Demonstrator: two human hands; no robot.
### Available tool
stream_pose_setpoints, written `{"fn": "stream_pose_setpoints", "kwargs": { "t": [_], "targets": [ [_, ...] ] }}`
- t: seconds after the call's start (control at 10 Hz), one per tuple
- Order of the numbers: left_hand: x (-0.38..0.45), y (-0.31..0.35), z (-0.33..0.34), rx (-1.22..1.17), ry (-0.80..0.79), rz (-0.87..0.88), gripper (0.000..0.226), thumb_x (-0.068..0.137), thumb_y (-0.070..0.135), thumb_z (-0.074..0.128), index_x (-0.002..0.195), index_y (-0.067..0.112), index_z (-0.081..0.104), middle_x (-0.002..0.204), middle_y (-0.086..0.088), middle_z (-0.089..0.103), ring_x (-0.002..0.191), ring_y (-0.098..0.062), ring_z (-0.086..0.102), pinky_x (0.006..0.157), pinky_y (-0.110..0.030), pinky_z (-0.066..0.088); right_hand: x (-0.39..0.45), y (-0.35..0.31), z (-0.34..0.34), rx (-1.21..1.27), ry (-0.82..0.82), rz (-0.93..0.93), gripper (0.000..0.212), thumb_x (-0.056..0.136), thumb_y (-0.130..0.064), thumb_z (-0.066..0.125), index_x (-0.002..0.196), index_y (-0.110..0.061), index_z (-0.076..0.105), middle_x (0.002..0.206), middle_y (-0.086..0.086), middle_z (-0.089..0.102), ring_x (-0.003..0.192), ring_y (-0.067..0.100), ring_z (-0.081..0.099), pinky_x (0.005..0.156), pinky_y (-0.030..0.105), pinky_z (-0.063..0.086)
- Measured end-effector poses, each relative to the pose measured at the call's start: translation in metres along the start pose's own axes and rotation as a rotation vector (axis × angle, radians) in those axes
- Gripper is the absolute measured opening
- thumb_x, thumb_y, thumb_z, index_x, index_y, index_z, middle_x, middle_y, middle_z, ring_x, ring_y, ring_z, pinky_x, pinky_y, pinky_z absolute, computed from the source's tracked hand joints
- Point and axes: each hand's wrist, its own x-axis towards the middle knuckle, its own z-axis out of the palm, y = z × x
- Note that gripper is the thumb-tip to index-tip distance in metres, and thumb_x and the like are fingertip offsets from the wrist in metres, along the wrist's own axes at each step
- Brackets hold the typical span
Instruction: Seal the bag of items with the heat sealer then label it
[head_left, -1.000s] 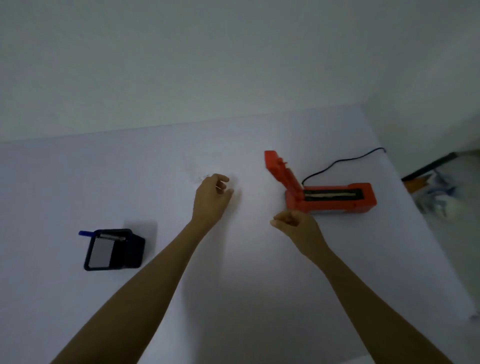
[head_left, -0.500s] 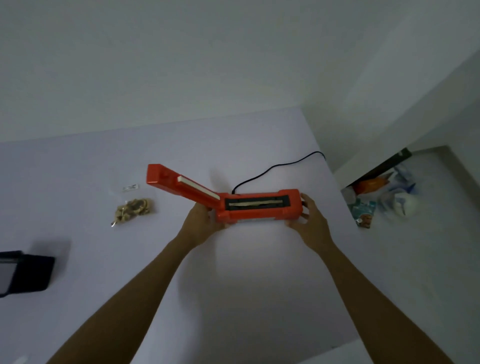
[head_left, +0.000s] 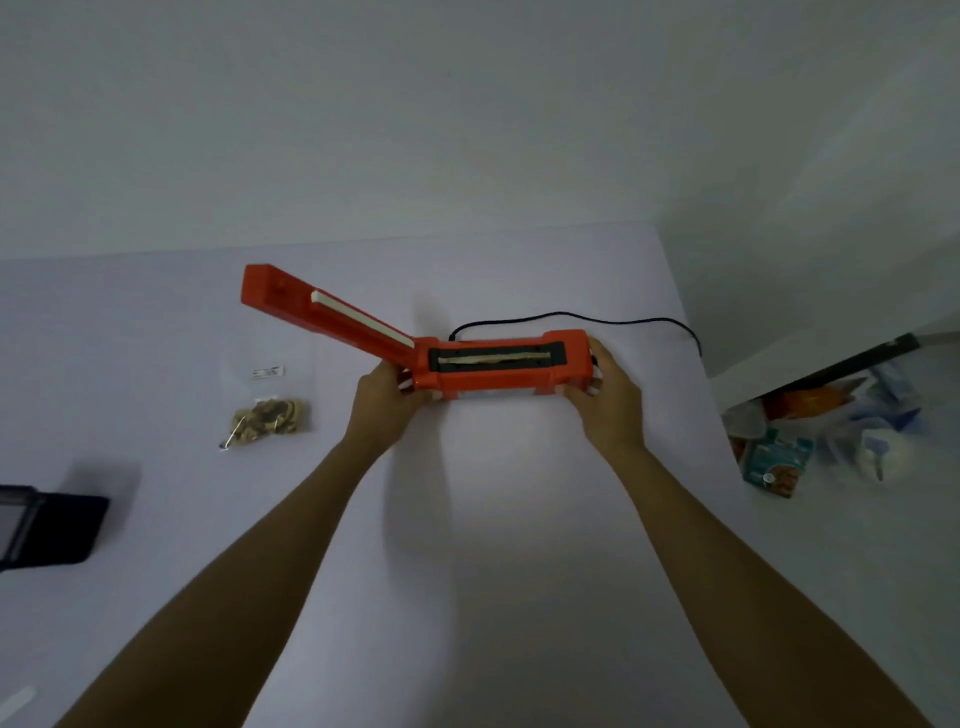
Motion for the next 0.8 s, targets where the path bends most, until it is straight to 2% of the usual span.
{"fn": "stream_pose_setpoints", "kwargs": {
  "t": [0.2,0.4,0.6,0.7,0.8],
  "targets": [
    [0.045,0.003,-0.005,0.051,0.023,0.018,0.048,0.081,0.02,0.075,0.125,0.014,0.059,0.112,-0.006,0.07,0.103,-0.02,0.066,0.086,-0.021,0.046,0.05,0.0,0.012,-0.031,0.017,-0.027,0.074,0.078,-0.006,0.078,0.144,-0.017,0.044,0.128,0.005,0.062,0.113,0.023,0.062,0.102,0.044,0.049],
    [0.064,0.007,-0.007,0.088,0.034,0.01,0.044,0.082,0.02,0.074,0.121,0.006,0.061,0.114,-0.011,0.069,0.106,-0.025,0.065,0.087,-0.019,0.043,0.072,-0.002,0.019,-0.055,0.026,-0.04,0.075,0.079,-0.008,0.078,0.145,-0.017,0.042,0.13,0.007,0.061,0.113,0.023,0.061,0.102,0.042,0.049],
    [0.067,0.007,-0.007,0.072,0.032,-0.044,0.045,0.084,0.023,0.072,0.123,0.006,0.059,0.119,-0.011,0.067,0.111,-0.026,0.063,0.096,-0.03,0.045,0.08,-0.001,0.022,-0.089,0.028,-0.038,0.076,0.079,-0.012,0.079,0.145,-0.021,0.041,0.129,0.008,0.061,0.112,0.024,0.062,0.101,0.043,0.05],
    [0.066,0.007,-0.009,0.045,0.017,-0.031,0.048,0.083,0.023,0.073,0.125,0.007,0.057,0.121,-0.01,0.066,0.112,-0.025,0.063,0.098,-0.032,0.046,0.081,0.001,0.024,-0.095,0.022,-0.04,0.078,0.08,-0.014,0.078,0.146,-0.019,0.038,0.131,0.008,0.059,0.117,0.025,0.059,0.102,0.044,0.049],
    [0.062,0.007,-0.013,0.054,-0.001,-0.03,0.054,0.083,0.023,0.073,0.131,0.008,0.053,0.125,-0.011,0.064,0.116,-0.027,0.06,0.098,-0.035,0.047,0.078,0.0,0.028,-0.144,0.037,-0.038,0.082,0.082,-0.016,0.077,0.15,-0.013,0.031,0.141,0.012,0.051,0.128,0.027,0.05,0.11,0.044,0.041]
  ]
}}
